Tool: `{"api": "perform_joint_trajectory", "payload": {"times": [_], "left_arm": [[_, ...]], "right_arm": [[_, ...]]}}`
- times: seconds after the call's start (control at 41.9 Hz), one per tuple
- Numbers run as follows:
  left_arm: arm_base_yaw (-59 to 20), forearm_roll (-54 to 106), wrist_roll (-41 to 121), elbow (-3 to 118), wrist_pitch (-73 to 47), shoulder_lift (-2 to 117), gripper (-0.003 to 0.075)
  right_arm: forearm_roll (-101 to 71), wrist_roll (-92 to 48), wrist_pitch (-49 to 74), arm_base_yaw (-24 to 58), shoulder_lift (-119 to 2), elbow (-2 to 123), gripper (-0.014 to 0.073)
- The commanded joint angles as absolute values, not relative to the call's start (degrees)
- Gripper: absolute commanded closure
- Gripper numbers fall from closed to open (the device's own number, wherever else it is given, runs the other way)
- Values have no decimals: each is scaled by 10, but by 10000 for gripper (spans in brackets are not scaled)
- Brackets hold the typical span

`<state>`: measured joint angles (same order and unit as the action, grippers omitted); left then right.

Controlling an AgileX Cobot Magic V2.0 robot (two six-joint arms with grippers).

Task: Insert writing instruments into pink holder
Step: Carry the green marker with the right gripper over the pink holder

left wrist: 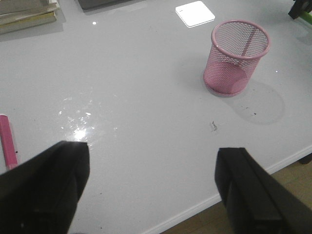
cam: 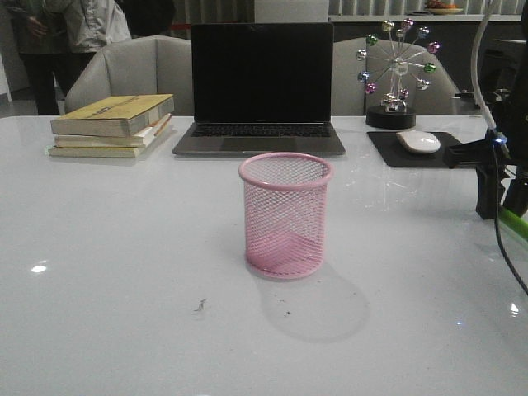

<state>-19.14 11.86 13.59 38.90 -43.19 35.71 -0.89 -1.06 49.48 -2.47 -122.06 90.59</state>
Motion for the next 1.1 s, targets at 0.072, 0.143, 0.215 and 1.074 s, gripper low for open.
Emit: {"api": "perform_joint_trajectory", "payload": {"times": [0.072, 0.143, 0.215, 1.074], "left_arm": [[-197, 129, 134, 404, -390, 361, 138], [-197, 129, 134, 404, -390, 361, 138], [-197, 129, 134, 404, -390, 361, 138], [-197, 129, 134, 404, -386, 361, 138]], "right_arm": [[-11, -15, 481, -29, -1177, 922, 484], [-20, -15, 468, -27, -1156, 920, 483], [-28, -15, 437, -21, -1121, 904, 483], [-57, -16, -335, 313, -813, 462, 483]]}}
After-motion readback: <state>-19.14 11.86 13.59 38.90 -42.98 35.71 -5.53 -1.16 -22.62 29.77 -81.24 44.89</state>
